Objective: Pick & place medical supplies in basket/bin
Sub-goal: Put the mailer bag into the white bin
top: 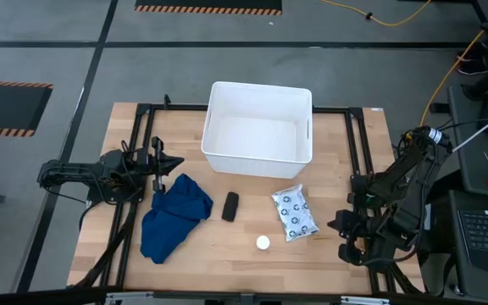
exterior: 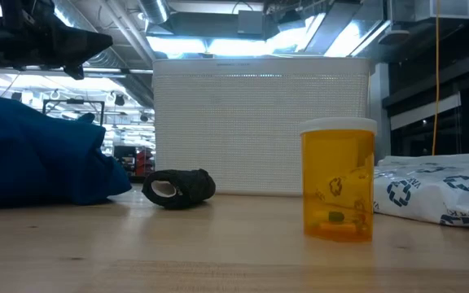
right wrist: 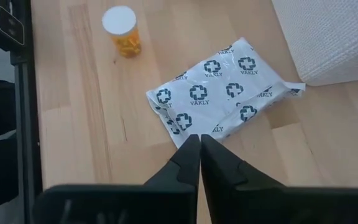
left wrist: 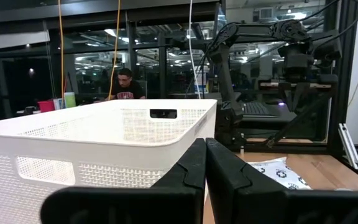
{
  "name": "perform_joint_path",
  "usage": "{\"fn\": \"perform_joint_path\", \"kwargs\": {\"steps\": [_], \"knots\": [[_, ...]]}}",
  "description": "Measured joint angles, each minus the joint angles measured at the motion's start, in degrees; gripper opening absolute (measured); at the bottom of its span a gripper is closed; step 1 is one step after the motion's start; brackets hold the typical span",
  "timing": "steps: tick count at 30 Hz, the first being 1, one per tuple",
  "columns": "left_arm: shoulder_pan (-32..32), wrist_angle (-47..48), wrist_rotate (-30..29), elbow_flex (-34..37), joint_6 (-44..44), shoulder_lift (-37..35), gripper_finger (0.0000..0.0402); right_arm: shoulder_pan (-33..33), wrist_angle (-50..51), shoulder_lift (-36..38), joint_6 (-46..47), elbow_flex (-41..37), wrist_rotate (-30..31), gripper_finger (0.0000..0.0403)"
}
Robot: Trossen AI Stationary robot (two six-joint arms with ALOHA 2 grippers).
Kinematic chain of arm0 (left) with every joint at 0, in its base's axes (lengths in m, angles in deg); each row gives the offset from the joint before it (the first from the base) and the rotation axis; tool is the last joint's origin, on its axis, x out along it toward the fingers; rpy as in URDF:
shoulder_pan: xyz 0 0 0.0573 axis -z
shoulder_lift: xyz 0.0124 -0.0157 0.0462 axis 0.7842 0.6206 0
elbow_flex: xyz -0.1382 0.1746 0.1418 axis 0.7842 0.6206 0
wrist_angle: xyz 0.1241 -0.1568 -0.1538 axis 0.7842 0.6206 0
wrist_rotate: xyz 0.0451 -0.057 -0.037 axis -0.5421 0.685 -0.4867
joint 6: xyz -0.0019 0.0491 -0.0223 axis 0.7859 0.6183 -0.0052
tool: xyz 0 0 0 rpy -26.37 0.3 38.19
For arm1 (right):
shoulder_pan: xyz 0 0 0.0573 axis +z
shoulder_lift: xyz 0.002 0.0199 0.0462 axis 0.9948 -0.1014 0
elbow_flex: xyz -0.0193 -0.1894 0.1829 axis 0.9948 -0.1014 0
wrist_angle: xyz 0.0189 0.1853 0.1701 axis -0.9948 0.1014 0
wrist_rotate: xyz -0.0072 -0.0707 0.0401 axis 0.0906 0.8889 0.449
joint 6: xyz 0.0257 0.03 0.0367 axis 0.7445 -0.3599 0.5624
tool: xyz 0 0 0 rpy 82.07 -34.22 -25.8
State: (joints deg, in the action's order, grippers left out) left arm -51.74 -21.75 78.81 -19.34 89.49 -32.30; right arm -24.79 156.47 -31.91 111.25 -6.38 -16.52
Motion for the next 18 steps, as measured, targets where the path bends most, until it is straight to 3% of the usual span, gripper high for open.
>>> {"fn": "perform_joint_path", "kwargs": {"steps": [8,18], "knots": [[0.0,0.0,0.0,0.0,0.0,0.0,0.0003,0.0,0.1,0.0,0.3,0.0,0.0,0.0037],[0.0,0.0,0.0,0.0,0.0,0.0,0.0003,0.0,0.0,-3.9,1.4,-1.8,0.0,0.0174]]}}
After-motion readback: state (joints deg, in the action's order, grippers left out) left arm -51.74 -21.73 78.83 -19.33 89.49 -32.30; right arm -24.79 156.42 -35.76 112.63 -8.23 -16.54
